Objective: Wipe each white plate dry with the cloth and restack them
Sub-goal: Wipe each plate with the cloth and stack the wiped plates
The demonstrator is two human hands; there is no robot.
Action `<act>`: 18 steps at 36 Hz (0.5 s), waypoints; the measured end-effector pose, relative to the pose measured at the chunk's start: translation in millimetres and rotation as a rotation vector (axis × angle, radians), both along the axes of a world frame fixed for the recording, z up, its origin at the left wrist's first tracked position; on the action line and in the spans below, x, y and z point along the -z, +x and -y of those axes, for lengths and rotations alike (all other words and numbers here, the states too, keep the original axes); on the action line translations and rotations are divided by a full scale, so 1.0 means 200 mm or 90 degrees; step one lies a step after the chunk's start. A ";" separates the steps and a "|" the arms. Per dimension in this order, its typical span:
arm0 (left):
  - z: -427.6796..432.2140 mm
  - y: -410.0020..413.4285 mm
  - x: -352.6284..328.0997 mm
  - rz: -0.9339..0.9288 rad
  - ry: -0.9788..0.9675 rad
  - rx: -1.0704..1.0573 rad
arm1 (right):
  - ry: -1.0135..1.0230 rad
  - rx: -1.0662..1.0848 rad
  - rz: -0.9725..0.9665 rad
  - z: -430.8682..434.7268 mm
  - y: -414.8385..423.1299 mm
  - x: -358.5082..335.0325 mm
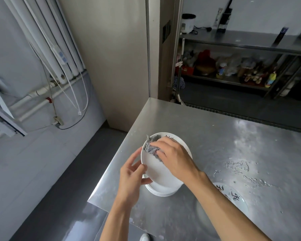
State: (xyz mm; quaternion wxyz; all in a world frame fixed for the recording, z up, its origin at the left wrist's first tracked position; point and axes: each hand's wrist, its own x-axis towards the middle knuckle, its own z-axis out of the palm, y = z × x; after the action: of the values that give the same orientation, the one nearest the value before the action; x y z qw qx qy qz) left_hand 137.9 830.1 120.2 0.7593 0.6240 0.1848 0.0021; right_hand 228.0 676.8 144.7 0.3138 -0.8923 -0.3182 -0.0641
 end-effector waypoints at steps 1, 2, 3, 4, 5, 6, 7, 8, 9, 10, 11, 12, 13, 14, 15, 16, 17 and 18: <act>0.00 0.00 0.00 -0.006 -0.007 -0.018 | 0.028 0.016 -0.001 0.01 0.00 0.00; 0.00 0.01 0.01 -0.012 -0.018 -0.041 | 0.065 0.042 -0.002 0.02 0.00 0.01; 0.00 0.02 0.01 -0.016 -0.032 -0.066 | 0.106 0.071 -0.003 0.04 0.00 0.01; -0.01 0.02 0.02 -0.019 -0.045 -0.091 | 0.144 0.097 -0.002 0.06 0.00 0.01; -0.02 0.03 0.02 -0.019 -0.056 -0.112 | 0.170 0.115 0.002 0.08 0.00 0.01; -0.03 0.03 0.02 -0.019 -0.063 -0.131 | 0.178 0.125 0.010 0.11 0.01 0.01; -0.04 0.04 0.02 -0.018 -0.069 -0.150 | 0.170 0.129 0.021 0.13 0.01 0.01; -0.05 0.04 0.02 -0.020 -0.077 -0.172 | 0.149 0.131 0.028 0.16 0.01 0.02; -0.06 0.05 0.02 -0.023 -0.087 -0.197 | 0.126 0.134 0.032 0.18 0.01 0.03; -0.07 0.05 0.01 -0.026 -0.100 -0.220 | 0.100 0.141 0.032 0.20 0.00 0.04; -0.08 0.05 0.01 -0.028 -0.117 -0.239 | 0.071 0.148 0.031 0.22 0.00 0.05; -0.09 0.05 0.01 -0.027 -0.138 -0.256 | 0.037 0.155 0.030 0.23 -0.01 0.06; -0.10 0.05 0.00 -0.025 -0.161 -0.270 | 0.006 0.157 0.033 0.24 -0.03 0.08; -0.11 0.05 0.00 -0.024 -0.182 -0.279 | -0.018 0.152 0.040 0.24 -0.04 0.09; -0.11 0.05 0.00 -0.024 -0.197 -0.281 | -0.036 0.141 0.054 0.24 -0.06 0.11; -0.11 0.04 -0.01 -0.024 -0.208 -0.275 | -0.050 0.125 0.068 0.23 -0.08 0.12; -0.10 0.04 -0.01 -0.024 -0.215 -0.264 | -0.056 0.110 0.080 0.21 -0.09 0.13; -0.09 0.04 -0.02 -0.024 -0.218 -0.251 | -0.053 0.102 0.089 0.20 -0.10 0.14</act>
State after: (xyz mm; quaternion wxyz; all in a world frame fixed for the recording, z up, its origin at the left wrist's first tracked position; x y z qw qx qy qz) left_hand 146.6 849.1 123.3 0.8353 0.4379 0.3147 0.1068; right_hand 207.6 637.5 115.9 0.2476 -0.9203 -0.2696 -0.1381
